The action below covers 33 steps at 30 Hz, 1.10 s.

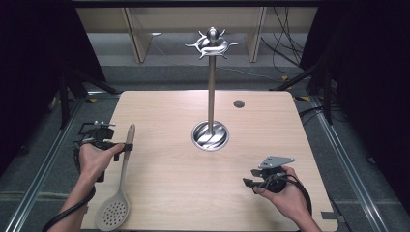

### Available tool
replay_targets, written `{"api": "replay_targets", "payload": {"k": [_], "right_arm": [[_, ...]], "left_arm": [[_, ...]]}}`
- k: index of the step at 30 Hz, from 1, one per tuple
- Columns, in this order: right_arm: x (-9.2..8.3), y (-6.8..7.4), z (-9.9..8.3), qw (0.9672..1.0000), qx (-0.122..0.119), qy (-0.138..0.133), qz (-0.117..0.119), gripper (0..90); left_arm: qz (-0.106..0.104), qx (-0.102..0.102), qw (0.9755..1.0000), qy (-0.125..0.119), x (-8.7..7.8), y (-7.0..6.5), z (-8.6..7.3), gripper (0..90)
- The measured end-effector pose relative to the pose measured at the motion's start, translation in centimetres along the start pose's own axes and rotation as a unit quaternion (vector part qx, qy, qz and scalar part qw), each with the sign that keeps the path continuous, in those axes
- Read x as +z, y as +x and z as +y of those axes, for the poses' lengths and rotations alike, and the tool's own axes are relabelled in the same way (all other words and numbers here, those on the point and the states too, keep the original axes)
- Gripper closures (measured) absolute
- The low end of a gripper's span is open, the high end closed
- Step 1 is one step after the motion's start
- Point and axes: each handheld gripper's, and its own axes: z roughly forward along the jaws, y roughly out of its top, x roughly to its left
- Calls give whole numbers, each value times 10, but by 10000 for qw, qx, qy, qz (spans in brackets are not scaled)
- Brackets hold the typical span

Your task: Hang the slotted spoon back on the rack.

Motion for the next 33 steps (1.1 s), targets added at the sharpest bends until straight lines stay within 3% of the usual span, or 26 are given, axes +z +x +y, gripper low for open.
{"api": "replay_targets", "payload": {"k": [8,16,18,26,33], "right_arm": [[-2,-1,0,10000,53,75,-2,514],[-3,0,0,10000,47,85,-6,514],[-3,0,0,10000,59,70,-13,515],[-2,0,0,10000,41,64,0,514],[-3,0,0,10000,50,41,-17,514]], "left_arm": [[-13,217,9996,-157,-17,-6,-4,695],[-31,285,9978,-598,-37,-8,-14,695],[-111,223,9964,-807,-40,-10,-17,695],[-120,420,9937,-1036,-54,-18,-24,695],[-109,421,9879,-1487,-69,-24,-34,695]]}}
